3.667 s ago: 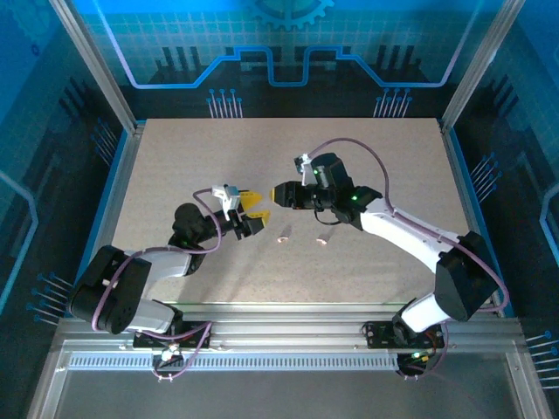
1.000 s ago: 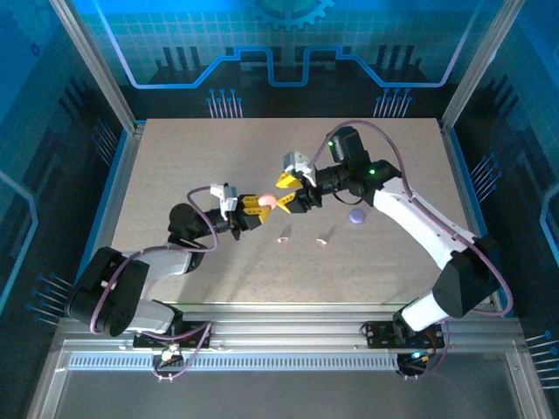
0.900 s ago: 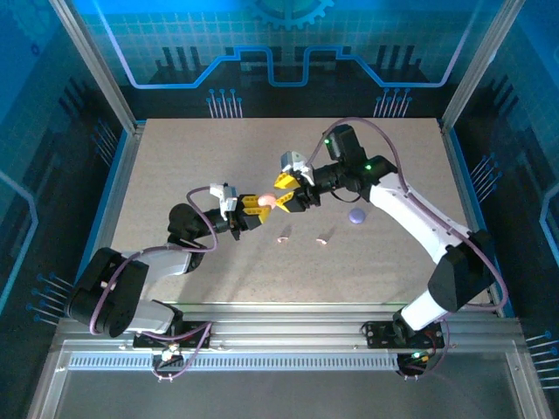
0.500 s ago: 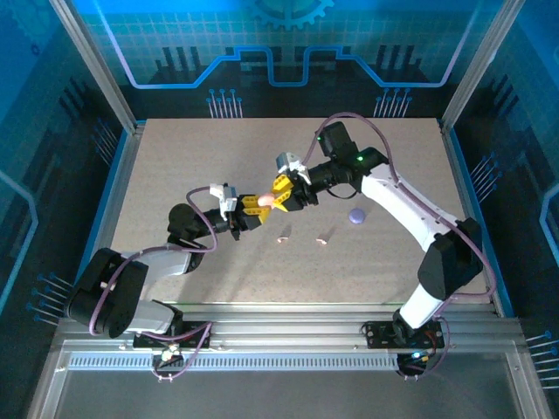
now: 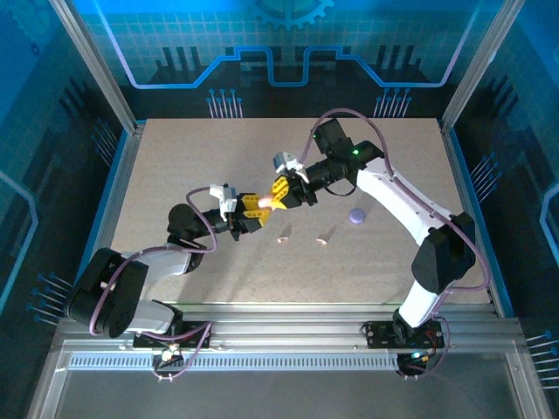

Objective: Insert wireless bluetooth earbuds into charging case

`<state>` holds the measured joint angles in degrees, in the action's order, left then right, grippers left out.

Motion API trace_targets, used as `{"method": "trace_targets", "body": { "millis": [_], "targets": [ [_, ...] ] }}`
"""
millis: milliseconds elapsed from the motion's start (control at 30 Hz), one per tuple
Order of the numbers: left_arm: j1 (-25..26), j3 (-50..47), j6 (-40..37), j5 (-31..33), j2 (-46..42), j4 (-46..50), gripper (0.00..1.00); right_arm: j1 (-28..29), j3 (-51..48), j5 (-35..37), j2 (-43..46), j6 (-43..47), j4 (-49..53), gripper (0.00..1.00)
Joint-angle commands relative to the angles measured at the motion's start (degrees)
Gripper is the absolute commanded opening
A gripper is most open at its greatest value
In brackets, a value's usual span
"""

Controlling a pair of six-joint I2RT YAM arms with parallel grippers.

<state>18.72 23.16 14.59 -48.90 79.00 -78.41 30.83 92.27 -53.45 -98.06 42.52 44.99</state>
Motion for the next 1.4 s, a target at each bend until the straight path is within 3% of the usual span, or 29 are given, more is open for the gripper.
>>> {"method": "trace_targets", "body": {
  "millis": [0, 100, 233, 400, 767, 1200, 1367],
  "targets": [
    [0.28, -0.03, -2.18, 1.08, -1.29, -1.59, 0.47, 0.58, -0.06, 5.07, 2.13, 0.33, 3.09, 0.12],
    [0.26, -0.66, -4.35, 2.09, -1.67, 0.61, 0.54, 1.51, -1.84, 15.01, 5.38, -0.05, 3.51, 0.12],
    [0.35, -0.6, -7.75, 1.91, -2.17, 5.12, 0.55, 5.56, -2.56, 31.38, 7.42, 1.92, 6.56, 0.12],
    [0.35, -0.34, -12.92, 1.23, -4.29, 12.24, 0.57, 7.76, -1.15, 37.68, 7.78, 2.87, 8.88, 0.12],
    [1.58, 1.23, -19.59, -1.94, -6.86, 22.76, 0.58, 9.42, 2.64, 37.03, 6.55, 4.76, 9.06, 0.12],
    [1.67, 1.3, -18.25, -0.67, -6.41, 21.24, 0.58, 12.05, 4.69, 33.54, 4.69, 8.52, 10.63, 0.12],
    [1.67, 1.55, -17.93, -0.83, -6.14, 21.02, 0.53, 12.82, 5.75, 33.06, 3.25, 8.63, 10.89, 0.12]
  ]
}}
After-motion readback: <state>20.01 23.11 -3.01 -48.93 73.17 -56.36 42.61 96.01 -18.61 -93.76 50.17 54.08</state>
